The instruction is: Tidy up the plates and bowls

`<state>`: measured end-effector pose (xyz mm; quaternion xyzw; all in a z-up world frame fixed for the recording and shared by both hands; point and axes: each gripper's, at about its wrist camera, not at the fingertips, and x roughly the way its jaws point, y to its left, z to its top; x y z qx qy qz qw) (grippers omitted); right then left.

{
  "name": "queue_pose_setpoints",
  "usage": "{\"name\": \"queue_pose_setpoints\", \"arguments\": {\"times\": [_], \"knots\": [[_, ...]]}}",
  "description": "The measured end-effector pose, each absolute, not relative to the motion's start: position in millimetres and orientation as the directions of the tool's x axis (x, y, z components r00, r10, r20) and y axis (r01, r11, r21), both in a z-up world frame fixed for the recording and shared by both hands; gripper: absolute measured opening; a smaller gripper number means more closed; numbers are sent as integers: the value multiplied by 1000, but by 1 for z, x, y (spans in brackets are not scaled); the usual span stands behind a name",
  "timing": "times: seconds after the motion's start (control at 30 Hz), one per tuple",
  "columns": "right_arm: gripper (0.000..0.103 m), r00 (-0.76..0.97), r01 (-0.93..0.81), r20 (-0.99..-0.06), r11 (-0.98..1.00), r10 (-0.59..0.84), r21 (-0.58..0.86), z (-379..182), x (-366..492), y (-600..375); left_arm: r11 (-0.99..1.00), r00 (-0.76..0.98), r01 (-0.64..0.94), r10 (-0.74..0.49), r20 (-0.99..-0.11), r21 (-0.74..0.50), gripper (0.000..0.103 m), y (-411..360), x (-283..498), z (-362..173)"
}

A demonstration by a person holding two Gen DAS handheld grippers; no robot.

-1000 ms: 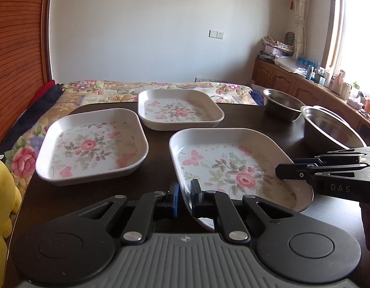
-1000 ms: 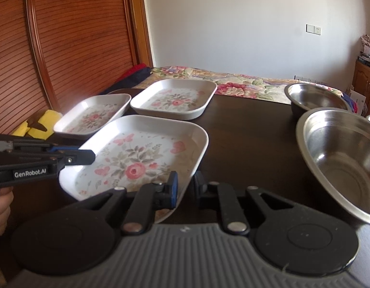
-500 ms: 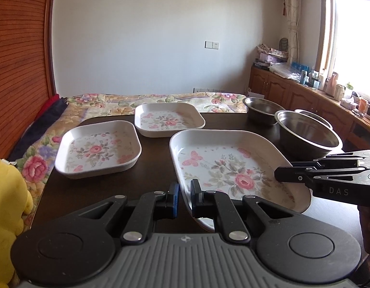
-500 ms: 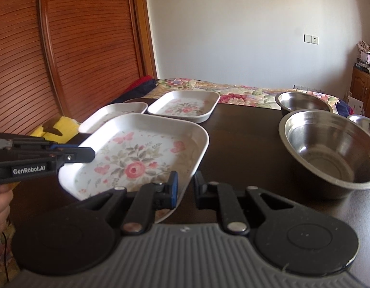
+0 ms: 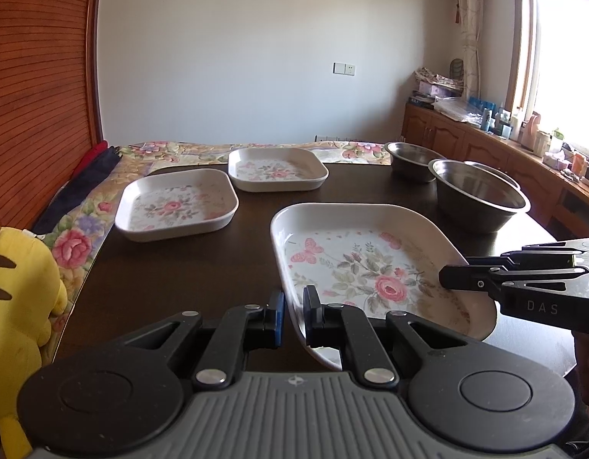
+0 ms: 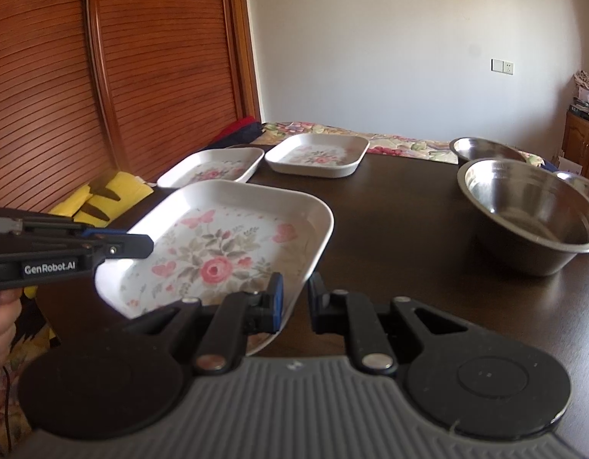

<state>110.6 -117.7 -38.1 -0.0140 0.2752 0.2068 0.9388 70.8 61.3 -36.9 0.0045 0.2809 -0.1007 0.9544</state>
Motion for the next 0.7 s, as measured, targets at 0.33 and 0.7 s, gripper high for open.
{"name": "queue_pose_setpoints", "arguments": {"times": [0.33, 0.7], "knots": [[16, 747, -403, -539, 910, 390, 100, -53, 105, -106, 983, 808, 175, -179, -561, -61, 11, 71, 69, -53], [16, 751, -409, -545, 910, 373, 60, -58, 97, -96, 981, 792, 184, -188, -582, -67, 11, 82, 67, -62]]}}
